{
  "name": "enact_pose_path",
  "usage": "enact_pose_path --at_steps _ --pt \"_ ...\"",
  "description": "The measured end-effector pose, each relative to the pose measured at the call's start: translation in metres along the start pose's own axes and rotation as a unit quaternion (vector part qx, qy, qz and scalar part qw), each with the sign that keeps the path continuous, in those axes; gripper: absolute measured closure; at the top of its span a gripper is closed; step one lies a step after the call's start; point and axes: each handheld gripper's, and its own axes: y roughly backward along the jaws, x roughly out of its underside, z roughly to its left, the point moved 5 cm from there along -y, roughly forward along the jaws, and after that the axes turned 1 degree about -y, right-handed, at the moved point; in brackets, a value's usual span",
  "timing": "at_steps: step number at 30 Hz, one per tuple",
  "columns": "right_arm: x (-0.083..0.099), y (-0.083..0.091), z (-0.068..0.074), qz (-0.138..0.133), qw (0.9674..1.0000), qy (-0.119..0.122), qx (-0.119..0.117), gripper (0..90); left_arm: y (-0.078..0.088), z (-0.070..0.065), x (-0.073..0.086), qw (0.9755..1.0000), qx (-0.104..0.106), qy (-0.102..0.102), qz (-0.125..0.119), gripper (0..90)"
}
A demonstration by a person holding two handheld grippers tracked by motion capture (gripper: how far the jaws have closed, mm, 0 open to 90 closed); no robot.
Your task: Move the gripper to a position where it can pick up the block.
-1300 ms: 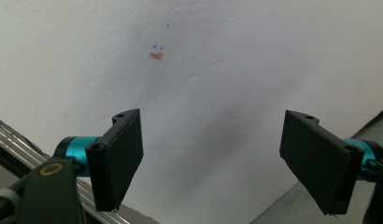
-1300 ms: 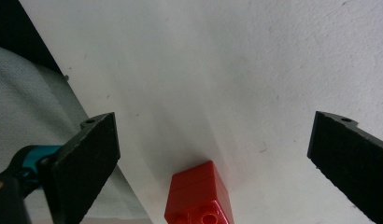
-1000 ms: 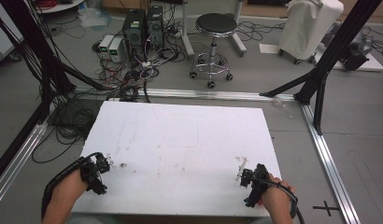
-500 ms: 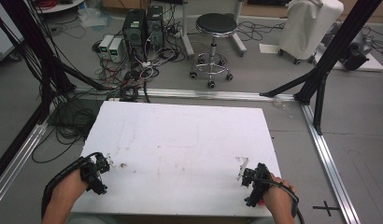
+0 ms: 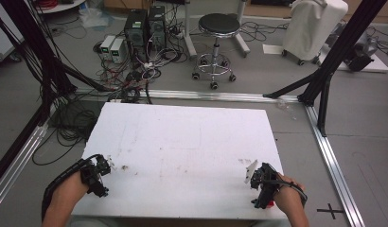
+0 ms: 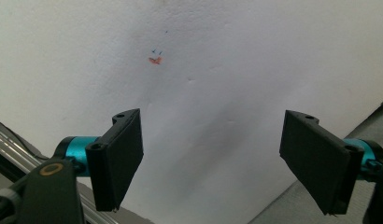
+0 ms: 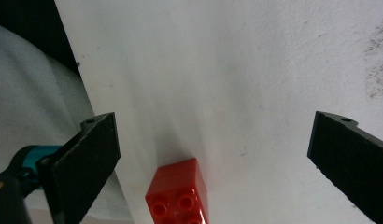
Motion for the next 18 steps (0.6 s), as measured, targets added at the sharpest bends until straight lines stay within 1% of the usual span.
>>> enact_pose_path --at_steps 1,2,3,6,7,8,9,10,11,14,15,16,17,18 --pt "0.002 0.003 -0.002 -0.005 1.0 0.008 0.001 1.5 0.0 0.0 0.0 1.0 -0.001 0.0 -0.002 21.8" --pt "0.002 0.003 -0.002 -0.005 1.0 0.008 0.001 1.5 0.0 0.0 0.0 1.0 -0.001 0.0 -0.002 21.8" --pt "0.004 0.005 -0.003 -0.009 0.9998 0.018 0.001 1.6 0.0 0.0 0.0 1.0 0.001 0.0 -0.001 21.8" --pt "0.006 0.008 -0.004 -0.011 0.9997 0.024 0.001 1.5 0.0 0.0 0.0 1.0 0.001 0.002 0.0 21.8" --pt "0.008 0.01 -0.006 -0.014 0.9994 0.032 0.002 1.6 -0.001 0.0 0.0 1.0 0.001 0.001 0.0 21.8" --pt "0.008 0.01 -0.006 -0.014 0.9994 0.032 0.002 1.6 -0.001 0.0 0.0 1.0 0.001 0.001 0.0 21.8" --pt "0.01 0.012 -0.007 -0.016 0.999 0.042 0.003 1.6 -0.001 0.0 0.0 1.0 0.002 0.001 0.0 21.8" --pt "0.01 0.012 -0.007 -0.016 0.999 0.042 0.003 1.6 -0.001 0.0 0.0 1.0 0.003 0.001 0.0 21.8" --pt "0.012 0.014 -0.007 -0.014 0.9987 0.049 0.003 1.5 -0.001 0.0 0.0 1.0 0.001 0.001 0.0 21.8" --pt "0.015 0.015 -0.006 -0.012 0.9984 0.055 0.001 1.5 -0.001 0.001 0.001 1.0 0.001 0.002 -0.002 21.8" --pt "0.017 0.015 -0.005 -0.008 0.9976 0.069 -0.004 1.6 -0.001 0.001 0.001 1.0 -0.001 0.004 -0.001 21.8" --pt "0.017 0.015 -0.005 -0.008 0.9976 0.069 -0.004 1.6 -0.001 0.001 0.001 1.0 -0.001 0.004 -0.001 21.8" --pt "0.021 0.016 -0.004 -0.001 0.9969 0.079 -0.003 1.5 -0.001 0.001 0.001 1.0 -0.001 0.005 -0.003 21.8" --pt "0.021 0.016 -0.004 -0.001 0.9969 0.079 -0.003 1.5 -0.001 0.001 0.001 1.0 -0.001 0.005 -0.003 21.8"
